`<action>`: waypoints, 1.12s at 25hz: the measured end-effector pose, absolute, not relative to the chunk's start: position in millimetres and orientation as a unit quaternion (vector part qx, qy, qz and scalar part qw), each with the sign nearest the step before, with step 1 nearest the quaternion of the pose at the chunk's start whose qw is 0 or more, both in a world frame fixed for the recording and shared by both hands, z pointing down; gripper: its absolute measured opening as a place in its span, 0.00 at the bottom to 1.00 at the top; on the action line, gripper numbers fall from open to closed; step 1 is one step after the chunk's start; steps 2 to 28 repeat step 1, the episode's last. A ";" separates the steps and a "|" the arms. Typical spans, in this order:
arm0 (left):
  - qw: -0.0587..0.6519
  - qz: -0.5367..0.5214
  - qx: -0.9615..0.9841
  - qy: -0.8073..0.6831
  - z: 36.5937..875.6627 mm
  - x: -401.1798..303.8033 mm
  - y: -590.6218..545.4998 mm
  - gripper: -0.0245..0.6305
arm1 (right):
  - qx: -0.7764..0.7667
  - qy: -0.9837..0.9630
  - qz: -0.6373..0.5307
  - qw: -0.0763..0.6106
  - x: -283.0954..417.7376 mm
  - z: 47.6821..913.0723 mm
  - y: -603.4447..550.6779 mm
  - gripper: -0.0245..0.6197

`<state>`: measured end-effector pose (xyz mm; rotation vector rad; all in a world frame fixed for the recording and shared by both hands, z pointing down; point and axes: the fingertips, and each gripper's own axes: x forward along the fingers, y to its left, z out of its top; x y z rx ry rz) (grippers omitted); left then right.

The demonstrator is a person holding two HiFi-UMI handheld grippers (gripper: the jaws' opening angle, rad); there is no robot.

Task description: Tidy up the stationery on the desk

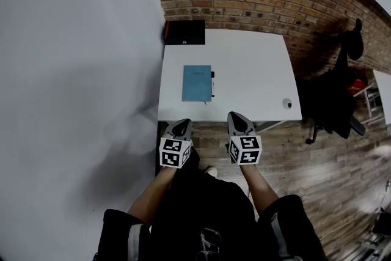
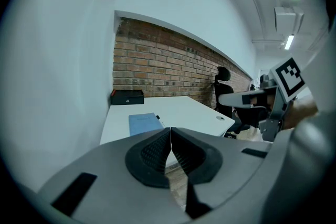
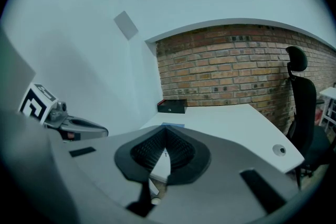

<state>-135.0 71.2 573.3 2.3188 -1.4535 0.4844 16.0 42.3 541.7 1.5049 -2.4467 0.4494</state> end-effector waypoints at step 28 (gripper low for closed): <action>0.181 0.172 0.820 -0.514 573.9 -135.5 71.3 0.06 | 0.514 -0.836 0.154 0.118 15.5 542.5 42.5 0.07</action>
